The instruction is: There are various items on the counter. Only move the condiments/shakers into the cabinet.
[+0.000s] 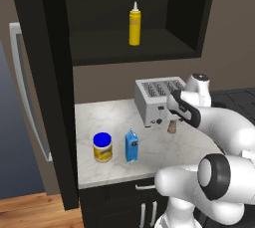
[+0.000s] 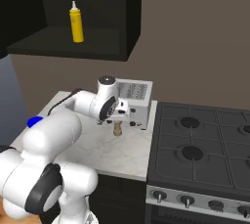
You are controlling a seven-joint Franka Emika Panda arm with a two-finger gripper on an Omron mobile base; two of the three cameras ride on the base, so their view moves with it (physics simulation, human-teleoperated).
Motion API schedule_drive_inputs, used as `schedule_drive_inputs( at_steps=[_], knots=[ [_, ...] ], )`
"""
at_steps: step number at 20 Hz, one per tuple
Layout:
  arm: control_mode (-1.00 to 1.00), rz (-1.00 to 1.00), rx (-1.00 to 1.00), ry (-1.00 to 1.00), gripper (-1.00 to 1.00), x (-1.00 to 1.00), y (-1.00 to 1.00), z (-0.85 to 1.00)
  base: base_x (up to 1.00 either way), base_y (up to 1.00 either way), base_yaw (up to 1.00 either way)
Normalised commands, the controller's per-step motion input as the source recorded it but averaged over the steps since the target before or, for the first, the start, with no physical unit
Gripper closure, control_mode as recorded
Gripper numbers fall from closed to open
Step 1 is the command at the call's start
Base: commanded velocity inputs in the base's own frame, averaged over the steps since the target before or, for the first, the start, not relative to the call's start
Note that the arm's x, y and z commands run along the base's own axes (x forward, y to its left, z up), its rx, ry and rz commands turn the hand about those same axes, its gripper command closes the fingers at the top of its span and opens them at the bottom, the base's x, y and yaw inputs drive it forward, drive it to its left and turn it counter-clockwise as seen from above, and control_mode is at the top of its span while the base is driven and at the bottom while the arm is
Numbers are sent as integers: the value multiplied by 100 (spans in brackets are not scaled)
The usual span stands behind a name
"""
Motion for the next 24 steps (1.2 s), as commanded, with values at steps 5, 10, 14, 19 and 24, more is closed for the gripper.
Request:
schedule_drive_inputs(
  at_steps=[5,10,14,19,24],
  knots=[
    [-100,0,0,-11,-100,0,0,-6,0,0,0],
    [-100,0,-1,-13,-100,6,0,-11,0,0,0],
    [-100,0,0,-4,-100,10,0,-6,0,0,0],
    [-100,0,0,0,-100,17,0,0,0,0,0],
    [-100,0,0,0,-100,19,0,0,0,0,0]
  ],
)
